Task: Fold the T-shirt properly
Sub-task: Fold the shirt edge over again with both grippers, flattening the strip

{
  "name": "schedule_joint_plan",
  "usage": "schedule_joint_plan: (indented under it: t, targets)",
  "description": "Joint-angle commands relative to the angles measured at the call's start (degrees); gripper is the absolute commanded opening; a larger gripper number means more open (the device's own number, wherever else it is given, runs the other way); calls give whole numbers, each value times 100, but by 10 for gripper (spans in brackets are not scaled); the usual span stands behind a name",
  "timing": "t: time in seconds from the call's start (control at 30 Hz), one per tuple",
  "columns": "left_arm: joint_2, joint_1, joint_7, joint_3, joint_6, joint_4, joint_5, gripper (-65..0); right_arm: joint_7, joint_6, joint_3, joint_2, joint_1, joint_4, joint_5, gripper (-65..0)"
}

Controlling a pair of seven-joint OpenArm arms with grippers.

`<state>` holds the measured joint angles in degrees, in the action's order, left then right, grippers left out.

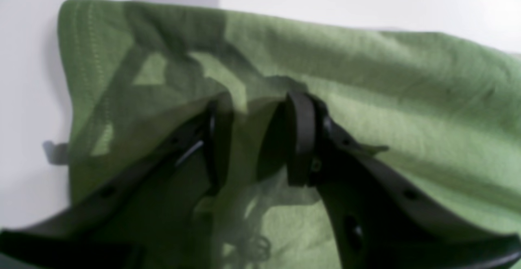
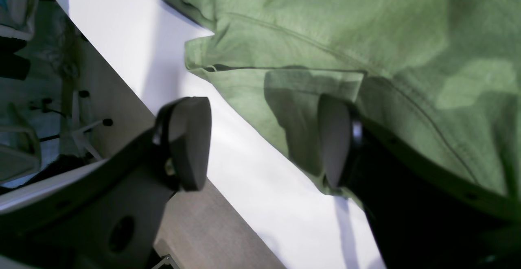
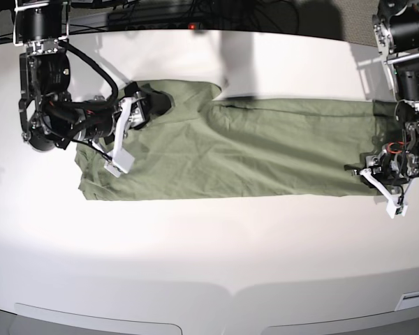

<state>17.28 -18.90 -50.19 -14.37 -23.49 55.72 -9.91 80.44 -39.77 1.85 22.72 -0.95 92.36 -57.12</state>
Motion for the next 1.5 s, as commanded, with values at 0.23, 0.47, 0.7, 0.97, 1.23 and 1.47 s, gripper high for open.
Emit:
schedule_joint_plan:
  t: [0.23,0.47,0.7,0.97,1.23,1.47]
  targets:
    - [-28,52,-446,22,-4,-66,24,-435,-44,-23,37,74,13,90,763,-241]
    - [-28,52,-444,22,-4,-66,-107,-435,-44,-23,37,22,22,90,772,-241]
    - [-28,52,-463,22,-7,-66,-103,-435,-44,-23,37,-129,197,90,791,-248]
    - [-28,52,-466,22,-7,-66,-103,-435,-44,-23,37,-129,319,90,758,-467]
    - [-28,52,-466,22,-4,-66,-103,-435,-157,-23,37,-127,254,92,704,-650]
    - [-28,52,-461,22,-7,-66,-105,-435,-485,-23,37,-127,-160,92,706,-650]
